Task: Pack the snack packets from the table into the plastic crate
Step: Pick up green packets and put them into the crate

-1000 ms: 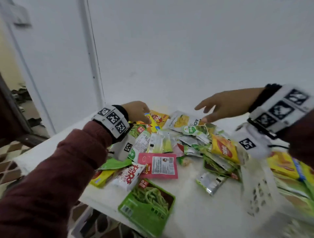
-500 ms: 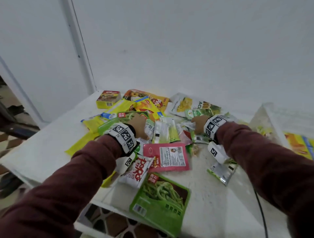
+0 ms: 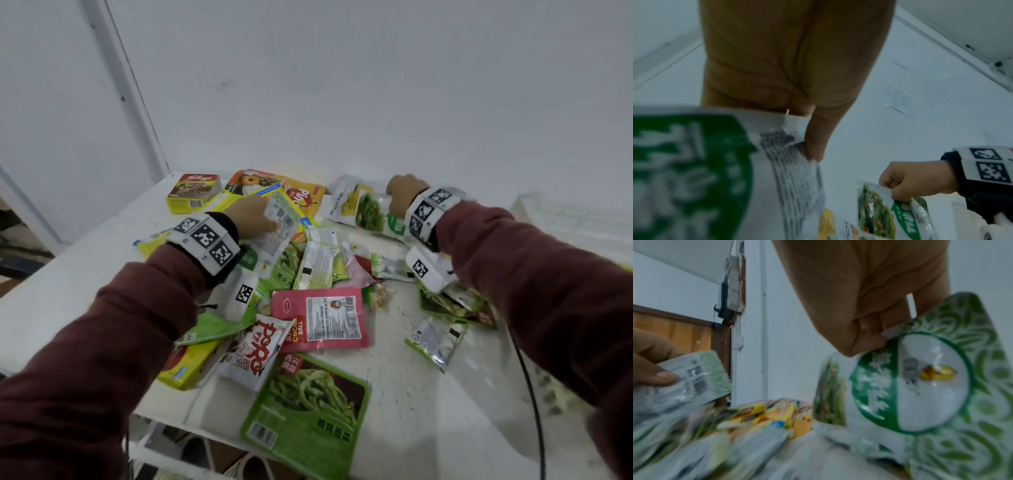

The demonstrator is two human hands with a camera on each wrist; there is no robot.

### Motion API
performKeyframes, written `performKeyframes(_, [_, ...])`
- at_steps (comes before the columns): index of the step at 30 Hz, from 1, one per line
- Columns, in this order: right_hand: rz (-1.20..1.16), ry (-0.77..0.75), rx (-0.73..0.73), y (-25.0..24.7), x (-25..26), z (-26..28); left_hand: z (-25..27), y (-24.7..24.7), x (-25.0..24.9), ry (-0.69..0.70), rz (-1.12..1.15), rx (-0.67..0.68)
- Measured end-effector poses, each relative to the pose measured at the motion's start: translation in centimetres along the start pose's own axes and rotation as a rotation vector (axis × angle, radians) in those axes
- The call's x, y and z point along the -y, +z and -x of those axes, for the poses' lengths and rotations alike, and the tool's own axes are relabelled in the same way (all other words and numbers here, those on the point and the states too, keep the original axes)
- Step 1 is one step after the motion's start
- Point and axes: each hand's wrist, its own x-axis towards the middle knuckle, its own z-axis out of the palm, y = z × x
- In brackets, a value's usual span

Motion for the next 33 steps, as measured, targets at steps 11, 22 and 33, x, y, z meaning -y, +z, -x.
performKeyframes(11, [-0.213,0.113,0.116,-0.6,-5.7,-4.8,-3.7,0.0,-3.4,0.042,0.288,-0.109])
performKeyframes(22, [-0.069,0.013,0.357,3.0,-4.7,-6.9,-4.9,3.2,-3.9,0.083,0.18,0.391])
performKeyframes(33, [0.121,-0.056,0.455,3.0,-3.4,-7.6,-6.6,3.7,-4.7,0.125,0.005,0.325])
